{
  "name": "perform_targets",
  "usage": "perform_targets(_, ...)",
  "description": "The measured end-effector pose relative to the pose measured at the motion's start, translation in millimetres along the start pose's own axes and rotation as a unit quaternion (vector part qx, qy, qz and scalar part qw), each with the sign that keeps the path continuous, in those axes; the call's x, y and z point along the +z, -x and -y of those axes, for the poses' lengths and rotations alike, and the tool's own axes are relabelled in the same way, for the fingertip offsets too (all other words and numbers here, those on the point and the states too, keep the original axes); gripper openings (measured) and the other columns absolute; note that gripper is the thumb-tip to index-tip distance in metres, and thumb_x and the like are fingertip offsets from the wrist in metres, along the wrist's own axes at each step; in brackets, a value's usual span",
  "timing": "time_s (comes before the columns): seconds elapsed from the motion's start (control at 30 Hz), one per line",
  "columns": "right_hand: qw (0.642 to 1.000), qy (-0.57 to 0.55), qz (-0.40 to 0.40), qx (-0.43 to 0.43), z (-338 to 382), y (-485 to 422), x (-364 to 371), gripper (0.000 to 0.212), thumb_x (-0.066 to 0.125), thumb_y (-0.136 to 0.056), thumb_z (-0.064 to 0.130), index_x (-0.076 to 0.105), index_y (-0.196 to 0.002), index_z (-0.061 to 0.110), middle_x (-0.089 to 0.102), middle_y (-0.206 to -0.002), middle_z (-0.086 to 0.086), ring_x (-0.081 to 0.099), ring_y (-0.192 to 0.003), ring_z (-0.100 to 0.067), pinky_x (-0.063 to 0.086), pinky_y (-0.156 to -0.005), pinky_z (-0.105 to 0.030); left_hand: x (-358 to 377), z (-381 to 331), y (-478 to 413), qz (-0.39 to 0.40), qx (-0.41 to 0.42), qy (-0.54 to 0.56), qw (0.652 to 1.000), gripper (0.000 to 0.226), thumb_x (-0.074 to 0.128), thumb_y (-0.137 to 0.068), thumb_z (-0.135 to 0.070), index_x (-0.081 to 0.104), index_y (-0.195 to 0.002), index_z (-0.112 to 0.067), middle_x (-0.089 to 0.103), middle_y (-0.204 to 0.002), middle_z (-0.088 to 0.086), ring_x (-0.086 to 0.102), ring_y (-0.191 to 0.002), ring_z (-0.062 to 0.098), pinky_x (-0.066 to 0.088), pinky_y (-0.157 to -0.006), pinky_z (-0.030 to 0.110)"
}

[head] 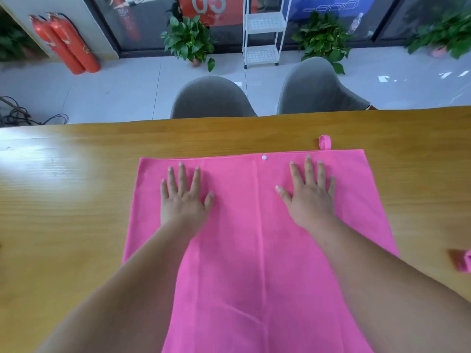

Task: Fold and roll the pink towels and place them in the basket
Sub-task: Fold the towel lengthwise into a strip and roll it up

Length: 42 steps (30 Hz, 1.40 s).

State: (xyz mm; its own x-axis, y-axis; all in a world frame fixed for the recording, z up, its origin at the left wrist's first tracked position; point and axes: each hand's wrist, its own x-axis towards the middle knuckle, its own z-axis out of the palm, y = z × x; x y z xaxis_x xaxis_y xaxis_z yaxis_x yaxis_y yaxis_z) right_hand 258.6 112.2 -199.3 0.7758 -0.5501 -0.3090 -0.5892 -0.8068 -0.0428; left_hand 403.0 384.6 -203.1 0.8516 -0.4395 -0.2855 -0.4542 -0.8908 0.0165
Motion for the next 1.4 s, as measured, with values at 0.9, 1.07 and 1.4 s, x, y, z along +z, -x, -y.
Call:
perform_targets(0.9, 0.997, 0.018, -0.028, -0.065, -42, 135, 50, 0.075, 0.014, -0.103, 0.076, 0.000, -0.167, 0.040, -0.012, -0.176, -0.001, -0.014, -0.162, -0.029, 0.008, -0.130, -0.056, 53, 9, 143, -0.040, 0.034, 0.027, 0.998, 0.078, 0.023, -0.102, -0.077, 0.005, -0.168, -0.040, -0.009, -0.177, -0.001, -0.014, -0.162, 0.026, 0.009, -0.131, 0.057)
perform_targets(1.07, 0.999, 0.029, -0.028, -0.018, -78, 100, 39, 0.078, 0.010, -0.100, 0.078, -0.003, -0.167, 0.039, -0.012, -0.176, -0.001, -0.013, -0.162, -0.027, 0.007, -0.131, -0.054, 46, 32, 105, -0.025, 0.010, 0.017, 1.000, 0.083, 0.016, -0.099, -0.082, 0.000, -0.168, -0.039, -0.011, -0.177, 0.006, -0.019, -0.161, 0.027, 0.004, -0.131, 0.055)
perform_targets(1.4, 0.993, 0.009, -0.007, -0.117, 21, 83, 17, 0.072, 0.010, -0.103, 0.072, -0.006, -0.166, 0.041, -0.020, -0.174, -0.003, -0.019, -0.160, -0.033, -0.002, -0.130, -0.058, 23, -52, 80, 0.003, 0.076, 0.042, 0.996, 0.073, 0.013, -0.106, -0.070, -0.009, -0.167, -0.037, -0.019, -0.175, 0.003, -0.021, -0.160, 0.031, 0.000, -0.131, 0.056)
